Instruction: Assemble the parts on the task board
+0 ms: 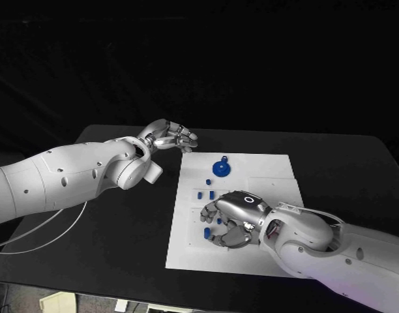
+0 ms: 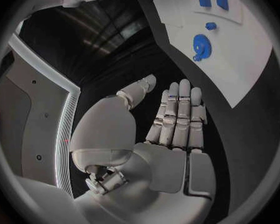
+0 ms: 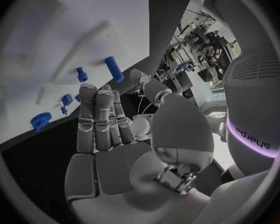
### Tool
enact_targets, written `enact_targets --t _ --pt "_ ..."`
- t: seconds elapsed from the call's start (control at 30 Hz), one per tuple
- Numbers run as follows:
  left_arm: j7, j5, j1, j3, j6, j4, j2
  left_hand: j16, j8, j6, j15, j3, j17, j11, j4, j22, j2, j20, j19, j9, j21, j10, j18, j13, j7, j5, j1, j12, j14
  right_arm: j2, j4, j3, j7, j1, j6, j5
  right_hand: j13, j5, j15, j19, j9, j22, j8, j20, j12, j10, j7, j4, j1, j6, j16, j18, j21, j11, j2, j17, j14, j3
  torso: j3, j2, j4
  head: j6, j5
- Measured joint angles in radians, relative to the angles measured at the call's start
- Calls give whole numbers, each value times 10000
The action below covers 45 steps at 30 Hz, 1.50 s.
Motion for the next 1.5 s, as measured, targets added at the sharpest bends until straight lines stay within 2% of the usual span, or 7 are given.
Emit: enact_targets --t 0.27,0.43,0.53,0.8,0.93,1.17,1.5 --pt "-1 0 0 0 0 -53 -12 0 0 0 0 0 3 0 0 -1 0 0 0 0 0 0 0 1 0 0 0 0 0 -824 408 634 202 463 7 1567 -59 -3 -1 5 -2 0 73 -3 194 -33 -8 87 -163 7 108 1 1 -39 83 -39 1 -307 8 -3 -11 117 -82" --pt "-1 4 0 -3 0 -84 11 0 36 0 0 0 16 0 0 9 0 0 0 0 0 0 -1 -8 0 0 0 0 0 -1558 314 668 229 1171 166 3192 -1 -166 -95 98 6 0 165 -75 538 278 -90 197 -433 202 184 1 66 -193 353 -55 94 -553 9 -9 -20 222 -202" --pt "-1 10 0 -7 0 -100 27 0 36 0 0 0 25 0 0 9 0 0 0 0 0 0 0 -8 0 0 0 0 0 -1899 11 669 178 1576 501 4084 457 -505 -350 300 18 0 220 -187 1313 981 -193 321 -581 339 300 -2 180 -422 610 -71 268 -677 6 -20 -27 291 -337" --pt "0 31 -6 -15 0 -206 151 0 36 0 0 0 33 0 0 8 0 0 0 0 0 0 -1 -8 0 0 0 0 0 -2721 -768 665 -570 2013 1986 5925 4591 -815 -848 733 113 0 219 -464 6174 988 -628 558 -1027 448 775 -21 352 -999 1044 231 526 -1104 -26 -96 -85 369 -664" --pt "1 44 -14 -20 1 -244 202 0 36 0 0 -7 33 0 7 17 0 0 0 0 -14 0 -1 -7 0 0 0 0 0 -3118 -864 612 -1245 2027 2922 6358 6570 -891 -912 866 325 0 337 -576 8247 337 -767 1151 -1758 559 1445 -21 668 -1054 1151 829 517 -1232 -44 -151 -124 369 -809" --pt "3 96 -72 -35 4 -305 226 0 36 0 0 -27 44 0 28 18 0 0 0 0 -38 0 -1 -17 0 0 0 0 0 -3654 -592 298 -2356 2031 4410 6536 7623 -891 -920 901 622 0 400 -609 9113 279 -768 1339 -2160 559 1887 -28 1051 -1114 1501 1245 511 -1419 -62 -235 -189 314 -961" --pt "3 132 -123 -45 8 -372 296 0 36 0 0 -27 54 0 27 28 0 0 0 0 -38 0 -1 -16 0 0 0 0 0 -4162 -263 -247 -3281 2032 5084 6510 8071 -891 -1003 919 916 0 534 -627 9219 249 -910 1496 -2453 706 1940 -27 1204 -1145 1499 1379 430 -1516 -87 -346 -272 183 -1167"
